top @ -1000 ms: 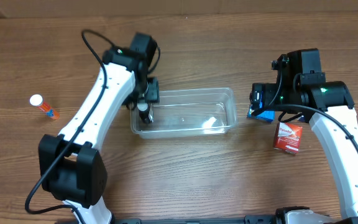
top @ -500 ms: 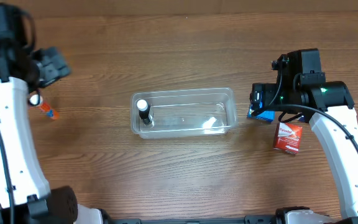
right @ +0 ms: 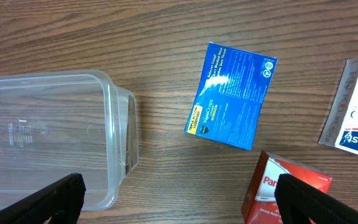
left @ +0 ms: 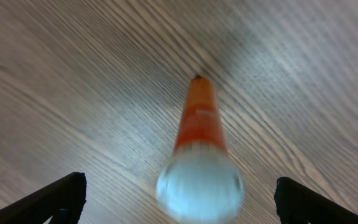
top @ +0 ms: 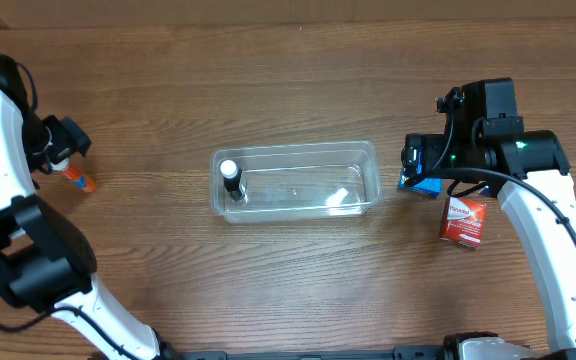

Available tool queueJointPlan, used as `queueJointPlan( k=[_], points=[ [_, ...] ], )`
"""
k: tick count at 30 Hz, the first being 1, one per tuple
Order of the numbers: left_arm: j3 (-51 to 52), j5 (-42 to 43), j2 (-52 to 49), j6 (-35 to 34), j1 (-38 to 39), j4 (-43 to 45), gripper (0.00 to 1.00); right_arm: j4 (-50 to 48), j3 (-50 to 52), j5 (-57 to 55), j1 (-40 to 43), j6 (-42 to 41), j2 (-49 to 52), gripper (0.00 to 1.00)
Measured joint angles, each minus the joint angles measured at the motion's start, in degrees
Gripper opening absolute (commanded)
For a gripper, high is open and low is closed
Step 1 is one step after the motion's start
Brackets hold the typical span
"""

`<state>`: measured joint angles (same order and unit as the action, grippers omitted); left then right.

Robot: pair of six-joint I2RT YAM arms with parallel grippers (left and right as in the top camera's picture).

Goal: Pack container
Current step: 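Move left gripper to the orange tube and grasp it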

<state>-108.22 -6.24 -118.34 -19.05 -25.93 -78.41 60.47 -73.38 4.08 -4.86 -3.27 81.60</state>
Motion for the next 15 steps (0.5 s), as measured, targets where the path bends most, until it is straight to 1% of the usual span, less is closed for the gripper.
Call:
queueJointPlan(
  k=[4,6,8,9,12,13,14,15],
  points=[
    [0.0,0.66,-4.26,0.2,0.02,0.0,0.83,0.0,0.0,0.0,0.0,0.02,0.0,1.0],
    [0.11,0.68,-5.11,0.37,0.02,0.31,0.73,0.02,0.0,0.02,0.0,0.0,0.0,1.0],
    [0.11,0.7,-5.16,0.98,0.02,1.09,0.67,0.02,0.0,0.02,0.0,0.02,0.0,1.0],
    [0.11,0.66,-5.16,1.46,0.02,1.57,0.61,0.0,0.0,0.02,0.0,0.02,0.0,1.0],
    [0.11,0.61,-5.16,2.08,0.02,2.45,0.46,0.0,0.0,0.02,0.0,0.02,0.0,1.0],
    [0.11,0.61,-5.16,2.34,0.02,2.89,0.42,0.0,0.0,0.02,0.0,0.02,0.0,1.0],
    [0.11,0.61,-5.16,2.56,0.02,3.19,0.41,-0.02,0.0,0.02,0.0,0.0,0.0,1.0],
    [0.11,0.61,-5.16,2.64,0.02,3.3,0.36,0.0,0.0,0.02,0.0,0.02,0.0,1.0]
  ],
)
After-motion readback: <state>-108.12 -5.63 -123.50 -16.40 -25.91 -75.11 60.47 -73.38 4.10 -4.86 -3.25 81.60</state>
